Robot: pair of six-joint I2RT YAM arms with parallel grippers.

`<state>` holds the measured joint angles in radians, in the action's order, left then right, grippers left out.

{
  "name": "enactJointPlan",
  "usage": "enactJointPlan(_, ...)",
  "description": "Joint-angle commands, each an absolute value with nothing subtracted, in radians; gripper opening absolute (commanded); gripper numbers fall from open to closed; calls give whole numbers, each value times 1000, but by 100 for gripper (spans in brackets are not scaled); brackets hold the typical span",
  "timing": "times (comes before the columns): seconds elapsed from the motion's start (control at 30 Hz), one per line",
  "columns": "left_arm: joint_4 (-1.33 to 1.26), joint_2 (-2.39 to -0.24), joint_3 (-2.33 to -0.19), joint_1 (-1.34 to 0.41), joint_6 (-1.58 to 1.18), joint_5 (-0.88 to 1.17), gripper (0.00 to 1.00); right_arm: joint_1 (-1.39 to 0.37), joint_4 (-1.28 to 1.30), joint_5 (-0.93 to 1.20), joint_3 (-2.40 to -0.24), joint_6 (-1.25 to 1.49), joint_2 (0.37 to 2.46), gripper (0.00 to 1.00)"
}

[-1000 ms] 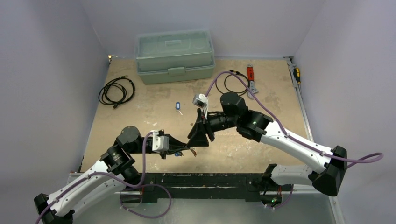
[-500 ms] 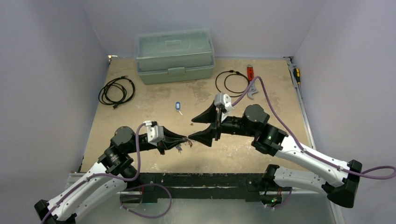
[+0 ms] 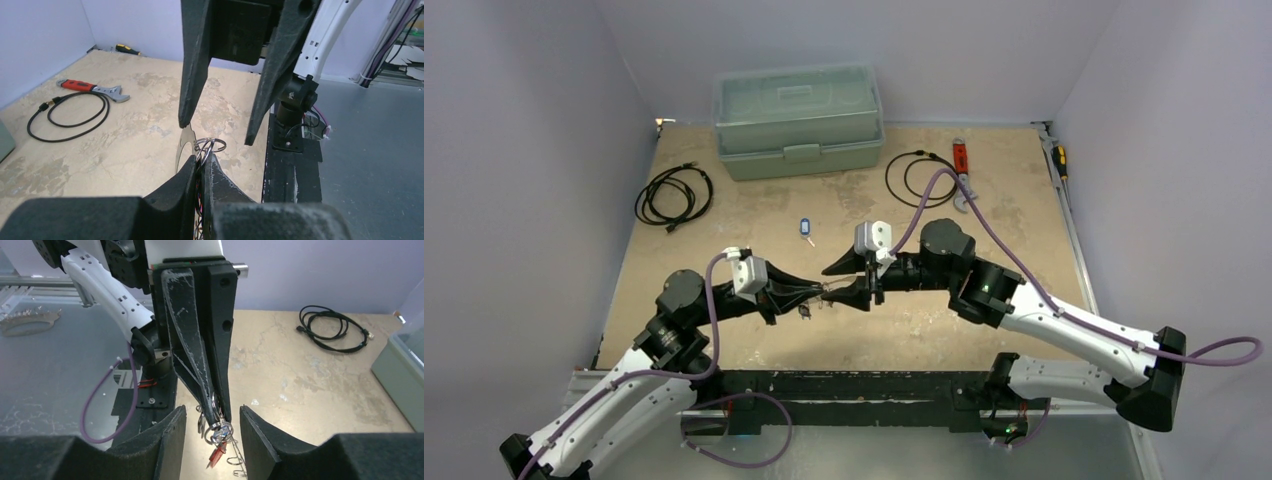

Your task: Put the keys on the keyring

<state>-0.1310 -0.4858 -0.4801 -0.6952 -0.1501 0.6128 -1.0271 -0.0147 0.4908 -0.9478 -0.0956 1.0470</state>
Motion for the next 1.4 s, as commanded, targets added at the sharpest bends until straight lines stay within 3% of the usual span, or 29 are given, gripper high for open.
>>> enactJointPlan(0.0,-186,-499,-503,-671,-195,574,0,-1032,22,521,-1031,-177,1062,46)
enactJointPlan(0.57,-51,-484,-575,-652,-246,372,0,-1034,120,499,-1110,-232,1067,44)
enactJointPlan(1.37,-79,-481,-557,-652,-258,500,0,-1034,158,463,-1204,-264,1189,36)
